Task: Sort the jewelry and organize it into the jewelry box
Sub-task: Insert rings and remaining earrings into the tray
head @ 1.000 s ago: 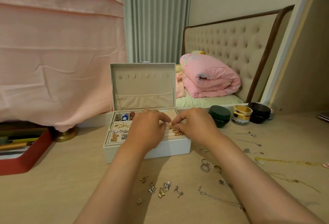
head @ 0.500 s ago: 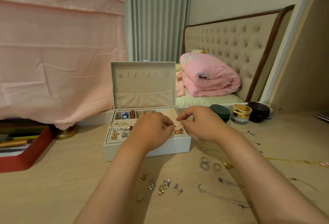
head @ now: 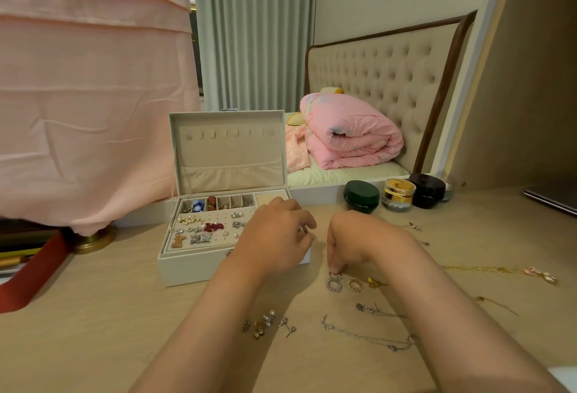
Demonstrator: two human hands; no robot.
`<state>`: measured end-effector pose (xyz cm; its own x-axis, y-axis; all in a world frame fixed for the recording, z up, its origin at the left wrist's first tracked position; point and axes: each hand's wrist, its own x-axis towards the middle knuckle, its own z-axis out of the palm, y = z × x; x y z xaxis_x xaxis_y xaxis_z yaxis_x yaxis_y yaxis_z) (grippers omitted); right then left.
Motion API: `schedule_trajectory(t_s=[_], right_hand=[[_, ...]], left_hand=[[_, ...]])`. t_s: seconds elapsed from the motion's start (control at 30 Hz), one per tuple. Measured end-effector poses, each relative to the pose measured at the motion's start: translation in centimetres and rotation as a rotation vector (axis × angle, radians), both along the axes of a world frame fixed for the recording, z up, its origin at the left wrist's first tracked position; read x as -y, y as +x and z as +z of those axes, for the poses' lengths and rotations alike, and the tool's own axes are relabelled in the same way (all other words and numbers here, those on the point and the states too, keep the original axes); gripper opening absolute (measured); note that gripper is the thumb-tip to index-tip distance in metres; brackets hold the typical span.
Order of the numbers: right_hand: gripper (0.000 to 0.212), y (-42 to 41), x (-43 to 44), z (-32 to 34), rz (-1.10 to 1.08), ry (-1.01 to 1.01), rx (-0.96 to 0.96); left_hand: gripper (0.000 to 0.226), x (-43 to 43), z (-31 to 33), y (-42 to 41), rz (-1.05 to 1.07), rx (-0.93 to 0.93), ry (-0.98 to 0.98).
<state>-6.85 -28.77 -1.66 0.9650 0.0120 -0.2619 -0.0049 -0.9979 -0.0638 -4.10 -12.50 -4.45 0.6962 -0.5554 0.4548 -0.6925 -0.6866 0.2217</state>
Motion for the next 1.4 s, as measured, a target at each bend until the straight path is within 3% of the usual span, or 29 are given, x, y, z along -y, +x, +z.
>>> schedule_trajectory(t_s=[0.23,0.3,0.43,0.6,0.83,1.0,1.17,1.4], right_hand=[[0.02,-0.3,-0.1,-0.2,0.006,-0.001,-0.04],[0.006,-0.3,0.5,0.1,-0.003,0.1,-0.038],[0.012,-0.3,1.9,1.8,-0.012,0.403,0.15],[0.011,-0.1,1.1,2.0,-0.001,0.768,0.378],[0.004,1.0,-1.6,1.5,-0.042,1.052,0.544],[0.006,2.8,-3.1,1.0,-0.03,0.833,0.635],[0.008,4.5,-3.8,0.6,-0.035,0.552,0.648],[0.013,5.2,-4.6,-0.7,0.083,0.301,0.591]], left_hand=[[0.024,-0.2,-0.5,0.2,-0.003,-0.016,-0.041],[0.021,-0.2,-0.4,0.2,-0.009,-0.03,-0.082],[0.011,-0.3,0.5,0.1,-0.016,-0.203,-0.195],[0.005,-0.7,1.8,-0.2,-0.01,-0.528,-0.582],[0.008,-2.8,2.8,0.5,0.003,-0.526,-0.808],[0.008,-4.1,2.0,2.0,0.146,-0.345,-0.671],[0.021,-4.7,1.2,2.2,0.3,-0.095,-0.352],[0.035,-4.6,0.2,2.9,0.262,-0.118,-0.085]])
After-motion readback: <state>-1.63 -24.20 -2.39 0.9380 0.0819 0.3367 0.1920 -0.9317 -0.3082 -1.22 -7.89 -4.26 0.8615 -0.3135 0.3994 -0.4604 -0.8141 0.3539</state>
